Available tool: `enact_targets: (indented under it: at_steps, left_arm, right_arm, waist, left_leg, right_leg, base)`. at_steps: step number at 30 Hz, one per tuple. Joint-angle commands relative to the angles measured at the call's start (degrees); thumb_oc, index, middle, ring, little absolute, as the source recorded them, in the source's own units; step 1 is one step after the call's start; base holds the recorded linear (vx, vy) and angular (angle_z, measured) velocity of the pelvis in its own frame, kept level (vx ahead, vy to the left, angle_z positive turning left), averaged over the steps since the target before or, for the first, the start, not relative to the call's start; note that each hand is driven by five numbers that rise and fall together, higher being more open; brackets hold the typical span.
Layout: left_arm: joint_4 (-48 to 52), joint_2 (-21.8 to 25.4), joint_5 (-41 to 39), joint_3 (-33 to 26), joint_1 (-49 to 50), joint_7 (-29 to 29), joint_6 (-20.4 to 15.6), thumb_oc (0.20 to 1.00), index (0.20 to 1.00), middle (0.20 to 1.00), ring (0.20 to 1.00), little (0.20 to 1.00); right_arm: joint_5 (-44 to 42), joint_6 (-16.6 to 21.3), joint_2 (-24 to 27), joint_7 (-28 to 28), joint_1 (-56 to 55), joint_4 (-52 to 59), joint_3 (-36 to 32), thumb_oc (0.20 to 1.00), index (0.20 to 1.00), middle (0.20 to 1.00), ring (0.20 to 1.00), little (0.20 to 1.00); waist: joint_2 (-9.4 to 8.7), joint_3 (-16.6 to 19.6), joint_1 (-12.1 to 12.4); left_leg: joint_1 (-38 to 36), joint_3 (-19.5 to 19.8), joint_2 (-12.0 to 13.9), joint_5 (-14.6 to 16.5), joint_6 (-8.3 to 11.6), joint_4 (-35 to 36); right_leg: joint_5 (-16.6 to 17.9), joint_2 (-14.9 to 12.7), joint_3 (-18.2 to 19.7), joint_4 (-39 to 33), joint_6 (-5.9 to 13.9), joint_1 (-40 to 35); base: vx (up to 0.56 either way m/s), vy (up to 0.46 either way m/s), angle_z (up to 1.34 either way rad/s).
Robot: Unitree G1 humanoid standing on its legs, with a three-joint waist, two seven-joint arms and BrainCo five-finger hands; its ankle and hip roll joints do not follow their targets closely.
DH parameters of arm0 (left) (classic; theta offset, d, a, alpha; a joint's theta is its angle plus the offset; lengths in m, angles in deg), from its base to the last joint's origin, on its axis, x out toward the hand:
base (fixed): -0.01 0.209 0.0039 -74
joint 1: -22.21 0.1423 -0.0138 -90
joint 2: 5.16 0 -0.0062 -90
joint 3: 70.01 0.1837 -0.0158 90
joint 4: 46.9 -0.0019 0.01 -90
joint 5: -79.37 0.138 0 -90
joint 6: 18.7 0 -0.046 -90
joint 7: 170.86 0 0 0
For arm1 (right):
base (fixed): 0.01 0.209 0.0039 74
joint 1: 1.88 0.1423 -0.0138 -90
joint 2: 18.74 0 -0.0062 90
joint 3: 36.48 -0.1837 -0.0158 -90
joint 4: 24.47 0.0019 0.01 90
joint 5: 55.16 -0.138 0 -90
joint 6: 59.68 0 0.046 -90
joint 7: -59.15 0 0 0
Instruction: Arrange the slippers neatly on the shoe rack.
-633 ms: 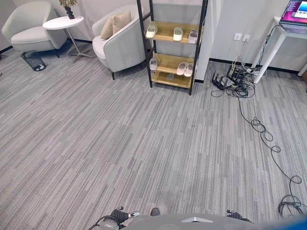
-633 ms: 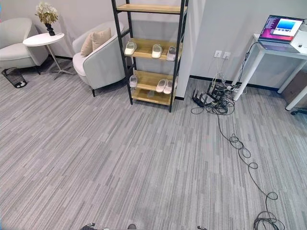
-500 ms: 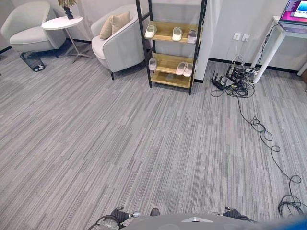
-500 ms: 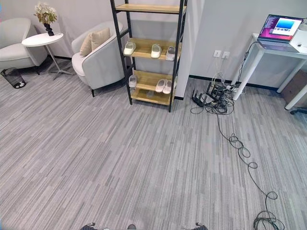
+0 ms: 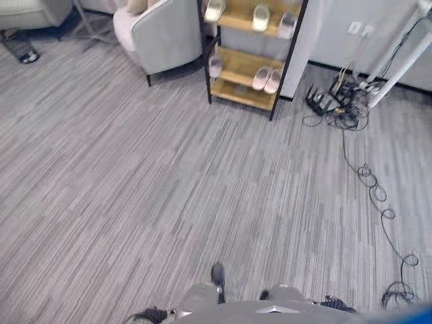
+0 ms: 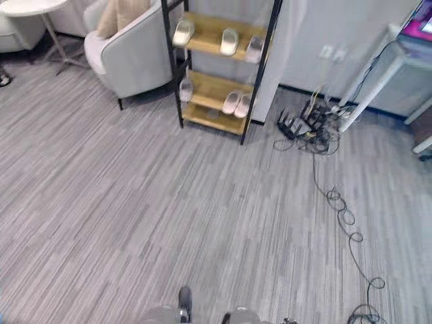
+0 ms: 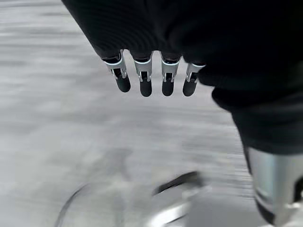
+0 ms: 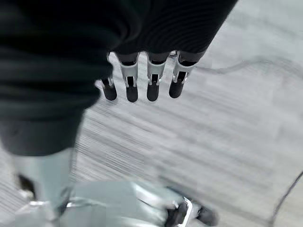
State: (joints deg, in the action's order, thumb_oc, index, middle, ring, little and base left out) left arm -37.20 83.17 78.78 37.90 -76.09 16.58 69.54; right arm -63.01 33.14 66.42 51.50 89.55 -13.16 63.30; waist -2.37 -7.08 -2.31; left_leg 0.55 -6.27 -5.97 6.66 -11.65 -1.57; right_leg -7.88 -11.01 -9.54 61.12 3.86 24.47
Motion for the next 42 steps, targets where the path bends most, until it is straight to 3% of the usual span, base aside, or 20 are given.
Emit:
enact_targets:
  at_steps: [1, 2, 4, 7, 8, 9, 10, 11, 13, 15, 16, 17, 25, 27, 29, 30, 33, 39, 41, 42]
  left_arm:
    - [2.37, -1.07, 1.0, -3.65, -1.71, 0.9, -2.75, 1.0, 1.0, 1.0, 1.0, 1.0]
    - [3.81, -1.57, 3.06, -1.05, -3.09, 1.31, -3.36, 1.0, 1.0, 1.0, 1.0, 1.0]
    - [4.8, -2.82, 2.2, -0.39, -4.05, 0.44, -4.06, 1.0, 1.0, 1.0, 1.0, 1.0]
    - [3.54, -4.9, 4.45, 0.36, -2.51, -0.24, -3.79, 1.0, 1.0, 1.0, 1.0, 1.0]
    - [3.02, -5.48, 5.86, 1.18, -1.99, -0.58, -3.58, 1.0, 1.0, 1.0, 1.0, 1.0]
    - [3.39, -5.31, 6.55, 1.52, -1.91, -0.81, -3.4, 1.0, 1.0, 1.0, 1.0, 1.0]
    - [3.27, -4.45, 7.74, 1.95, -1.41, -0.09, -3.15, 1.0, 1.0, 1.0, 1.0, 1.0]
    - [2.45, -3.99, 7.43, 0.93, -0.36, 1.39, -3.02, 1.0, 1.0, 1.0, 1.0, 1.0]
    - [1.17, -3.72, 6.51, -0.65, 0.98, 3.18, -3.09, 1.0, 1.0, 1.0, 1.0, 1.0]
    - [0.48, -3.27, 4.13, -0.93, 1.45, 4.2, -3.53, 1.0, 1.0, 1.0, 1.0, 1.0]
    - [0.48, -3.27, 4.13, -0.92, 1.46, 4.2, -3.54, 1.0, 1.0, 1.0, 1.0, 1.0]
    - [-0.58, -3.98, 4.24, -1.25, 1.9, 5.03, -3.14, 1.0, 1.0, 1.0, 1.0, 1.0]
    - [3.4, -3.5, 6.33, 1.87, -1.16, 10.1, -3.62, 1.0, 1.0, 1.0, 1.0, 1.0]
    - [5.41, -3.67, 7.65, 4.29, -2.43, 14.19, -4.58, 1.0, 1.0, 1.0, 1.0, 1.0]
    - [4.75, -4.03, 7.76, 4.84, -1.74, 15.37, -4.78, 1.0, 1.0, 1.0, 1.0, 1.0]
    - [4.33, -4.24, 7.91, 5.15, -1.4, 15.64, -4.78, 1.0, 1.0, 1.0, 1.0, 1.0]
    - [3.61, -4.84, 7.75, 4.93, -0.28, 15.57, -5.05, 1.0, 1.0, 1.0, 1.0, 1.0]
    - [2.72, -7.23, 5.82, 3.81, 1.12, 15.01, -5.12, 1.0, 1.0, 1.0, 1.0, 1.0]
    - [2.4, -8.01, 5.36, 3.51, 0.69, 14.62, -4.93, 1.0, 1.0, 1.0, 1.0, 1.0]
    - [2.34, -8.5, 5.27, 3.87, 0.77, 14.59, -4.83, 1.0, 1.0, 1.0, 1.0, 1.0]
  right_arm:
    - [-1.73, 0.62, -0.21, -0.04, 3.1, 0.01, 0.91, 1.0, 1.0, 1.0, 1.0, 1.0]
    - [-1.81, 0.6, -0.41, -0.14, 3.05, 0.38, 1.5, 1.0, 1.0, 1.0, 1.0, 1.0]
    - [-1.49, 0.31, -0.39, 0.03, 2.38, 0.62, 1.58, 1.0, 1.0, 1.0, 1.0, 1.0]
    - [-0.89, -0.2, 0.33, 0.28, 0.58, -1.06, 0.97, 1.0, 1.0, 1.0, 1.0, 1.0]
    - [-1.47, -0.13, 0.73, 0.27, 0.57, -1.6, -0.09, 1.0, 1.0, 1.0, 1.0, 1.0]
    - [-2.15, 0.0, 0.81, 0.0, 1.06, -1.4, -0.29, 1.0, 1.0, 1.0, 1.0, 1.0]
    - [-3.18, 0.26, 1.72, -0.75, 2.61, -0.77, -0.28, 1.0, 1.0, 1.0, 1.0, 1.0]
    - [-3.37, 0.68, 2.33, -1.52, 3.22, -0.84, -0.22, 1.0, 1.0, 1.0, 1.0, 1.0]
    - [-3.09, 1.29, 2.48, -2.25, 3.33, -0.83, -0.19, 1.0, 1.0, 1.0, 1.0, 1.0]
    - [-0.25, 1.78, 2.47, -4.16, 3.37, -0.55, 1.61, 1.0, 1.0, 1.0, 1.0, 1.0]
    - [-0.25, 1.78, 2.46, -4.17, 3.35, -0.54, 1.61, 1.0, 1.0, 1.0, 1.0, 1.0]
    - [1.1, 2.13, 1.99, -5.61, 4.02, 0.42, 1.91, 1.0, 1.0, 1.0, 1.0, 1.0]
    - [4.89, 1.24, 1.16, -12.09, 3.32, 0.85, 1.36, 1.0, 1.0, 1.0, 1.0, 1.0]
    - [7.74, 0.6, 0.67, -17.0, 3.5, -0.53, 2.23, 1.0, 1.0, 1.0, 1.0, 1.0]
    - [8.56, -0.1, 0.57, -18.8, 2.86, -2.13, 1.62, 1.0, 1.0, 1.0, 1.0, 1.0]
    - [8.41, -0.04, 0.71, -19.41, 2.47, -2.33, 1.16, 1.0, 1.0, 1.0, 1.0, 1.0]
    - [10.85, -0.77, 1.26, -21.94, 1.6, -3.07, 0.94, 1.0, 1.0, 1.0, 1.0, 1.0]
    - [17.18, -0.73, 2.82, -24.43, 2.66, 0.01, 4.99, 1.0, 1.0, 1.0, 1.0, 1.0]
    - [16.85, -0.52, 3.11, -24.91, 3.46, 0.45, 4.64, 1.0, 1.0, 1.0, 1.0, 1.0]
    - [16.8, -0.62, 2.71, -24.84, 3.82, 1.0, 4.78, 1.0, 1.0, 1.0, 1.0, 1.0]
  waist:
    - [2.14, -3.07, 0.87]
    - [2.23, -3.9, -0.79]
    - [2.28, -3.94, -2.58]
    - [3.01, -1.88, -3.32]
    - [3.3, -1.98, -3.64]
    - [2.28, -2.38, -3.42]
    - [1.09, -3.16, -2.25]
    - [0.46, -3.57, -0.45]
    - [-0.61, -3.47, 1.5]
    - [0.49, -3.29, 4.53]
    - [0.43, -3.44, 4.55]
    - [1.18, -1.66, 4.31]
    - [1.7, 0.49, 2.25]
    - [3.4, -0.49, 2.43]
    - [4.66, -0.66, 1.93]
    - [4.74, -0.51, 1.44]
    - [3.79, 0.24, 1.05]
    - [3.07, -0.77, 2.38]
    - [1.93, -1.43, 2.31]
    - [2.66, -0.84, 1.58]
  left_leg:
    - [-2.22, 6.52, 4.08, 0.52, 8.31, -0.85]
    - [-6.34, 8.2, 3.31, 2.05, 8.53, 0.98]
    - [-10.89, 9.56, 2.82, 4.24, 9.62, 2.56]
    - [-11.8, 11.51, 3.04, 3.61, 11.28, -3.66]
    - [-6.42, 7.72, 4.33, -3.3, 16.0, -18.02]
    - [-0.12, 4.44, 5.7, -7.43, 17.23, -29.25]
    - [4.81, 1.75, 7.6, -8.77, 16.64, -38.01]
    - [8.91, 0.62, 8.74, -4.84, 14.21, -37.71]
    - [11.69, 2.12, 8.72, -2.13, 12.8, -28.46]
    - [13.09, 11.73, 9.68, -11.71, 14.85, -5.54]
    - [12.78, 11.69, 9.64, -11.79, 14.85, -5.31]
    - [9.24, 16.11, 7.98, -10.45, 15.15, -2.32]
    - [5.18, 11.33, 6.06, -5.85, 12.06, -2.08]
    - [5.02, 7.31, 7.11, -4.13, 11.49, -2.85]
    - [3.78, 5.3, 9.28, -4.3, 12.09, -1.73]
    - [3.59, 5.32, 9.61, -4.38, 12.35, -1.37]
    - [3.59, 5.2, 10.15, -4.53, 13.67, -1.74]
    - [6.48, 8.2, 13.23, -8.84, 16.72, -2.73]
    - [6.65, 9.04, 10.26, -3.9, 15.62, -9.7]
    - [2.64, 8.37, 8.17, 0.43, 14.01, -9.79]
  right_leg:
    - [5.09, 5.38, 1.02, -36.62, 2.04, -12.76]
    - [7.0, 7.72, 1.78, -43.31, 2.6, -8.99]
    - [10.22, 7.45, -1.05, -57.16, 4.12, -7.49]
    - [10.07, 8.83, -0.07, -58.38, 1.96, -11.7]
    - [8.1, 8.94, -0.41, -57.82, 0.23, -15.21]
    - [7.18, 8.63, -0.18, -57.87, -1.39, -16.84]
    - [5.07, 9.28, 1.09, -57.94, -3.25, -20.08]
    - [3.86, 9.03, 1.79, -58.87, -3.44, -23.64]
    - [2.92, 8.38, 2.39, -59.91, -2.37, -26.44]
    - [0.83, 9.49, 4.16, -60.58, -1.85, -30.6]
    - [0.78, 9.43, 4.18, -60.57, -1.85, -30.79]
    - [0.02, 8.8, 6.28, -59.34, -0.76, -31.89]
    - [2.15, 5.8, 11.55, -54.67, 2.63, -27.77]
    - [3.75, 2.87, 5.87, -50.41, 4.28, -22.79]
    - [5.43, -0.94, 0.34, -51.19, 3.85, -21.97]
    - [5.75, -1.33, 0.24, -51.96, 4.01, -22.27]
    - [5.56, -1.26, 0.89, -56.21, 4.84, -25.17]
    - [1.47, 2.59, -2.49, -56.64, 2.45, -26.92]
    - [1.65, 1.94, -2.56, -54.96, 1.83, -25.27]
    - [1.2, 2.65, -1.29, -52.15, 1.43, -23.44]
  base:
    - [0.68, 0.051, 0.6]
    - [0.59, -0.023, 0.89]
    - [0.71, -0.105, 1.24]
    - [0.55, -0.166, 1.15]
    - [0.39, -0.199, 0.51]
    - [0.44, -0.278, 0.9]
    - [0.48, -0.224, 0.66]
    - [0.54, -0.143, 0.27]
    - [0.48, 0.037, -1.12]
    - [0.5, 0.141, -1.29]
    - [0.59, 0.258, -0.89]
    - [0.48, 0.246, -1.21]
    - [0.23, 0.179, -0.77]
    - [-0.04, 0.033, -0.37]
    - [-0.04, -0.115, -0.74]
    - [-0.03, -0.172, -0.56]
    - [-0.06, -0.3, 0.08]
    - [-0.14, -0.252, 0.23]
    - [-0.24, 0.001, 0.36]
    - [-0.07, 0.124, -0.07]
